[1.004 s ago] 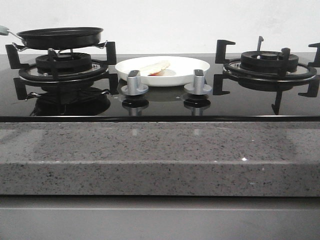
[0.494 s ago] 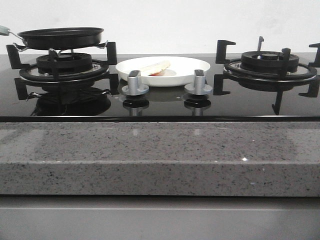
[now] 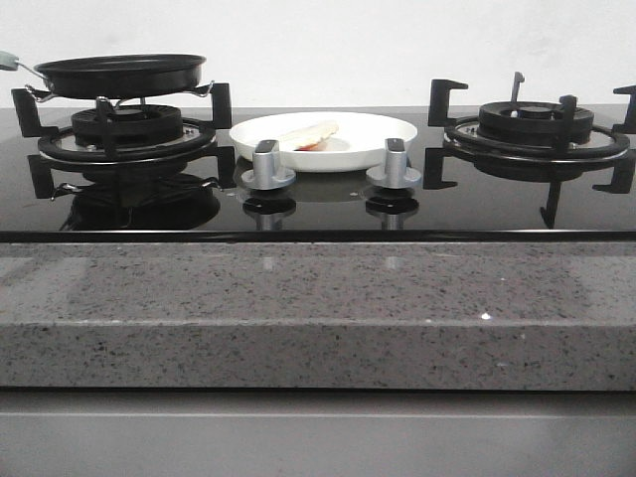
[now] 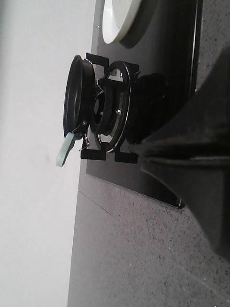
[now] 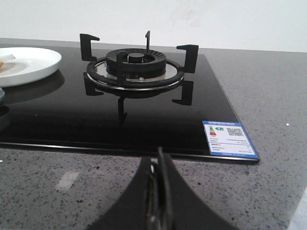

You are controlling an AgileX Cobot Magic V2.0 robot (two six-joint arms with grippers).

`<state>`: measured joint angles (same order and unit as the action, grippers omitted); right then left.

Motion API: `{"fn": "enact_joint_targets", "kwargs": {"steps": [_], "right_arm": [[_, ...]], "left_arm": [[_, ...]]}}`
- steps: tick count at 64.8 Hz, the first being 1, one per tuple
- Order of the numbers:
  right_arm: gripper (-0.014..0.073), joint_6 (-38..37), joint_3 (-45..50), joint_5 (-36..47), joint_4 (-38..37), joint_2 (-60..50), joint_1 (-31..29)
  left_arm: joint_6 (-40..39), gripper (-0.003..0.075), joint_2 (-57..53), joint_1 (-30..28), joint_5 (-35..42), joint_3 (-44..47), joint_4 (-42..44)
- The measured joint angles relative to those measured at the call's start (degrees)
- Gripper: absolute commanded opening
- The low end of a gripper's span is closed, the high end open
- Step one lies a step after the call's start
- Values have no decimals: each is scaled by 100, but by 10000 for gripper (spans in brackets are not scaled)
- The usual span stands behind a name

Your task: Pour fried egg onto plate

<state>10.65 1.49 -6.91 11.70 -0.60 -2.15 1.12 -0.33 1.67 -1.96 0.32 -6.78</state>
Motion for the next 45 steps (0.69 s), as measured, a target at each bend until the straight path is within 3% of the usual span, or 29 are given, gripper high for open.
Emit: {"fn": "enact_joint_targets", "kwargs": {"steps": [13,24,45], "right_arm": [[-68,-102,0,323,-55,0,0],[-68,-879,0,842,-716,0,0],[-68,-1264,0,691,-909,0,0]], "left_arm": [[0,-19,0,0,0,0,0],[0,-19,0,0,0,0,0],[0,-19,0,0,0,0,0]]}}
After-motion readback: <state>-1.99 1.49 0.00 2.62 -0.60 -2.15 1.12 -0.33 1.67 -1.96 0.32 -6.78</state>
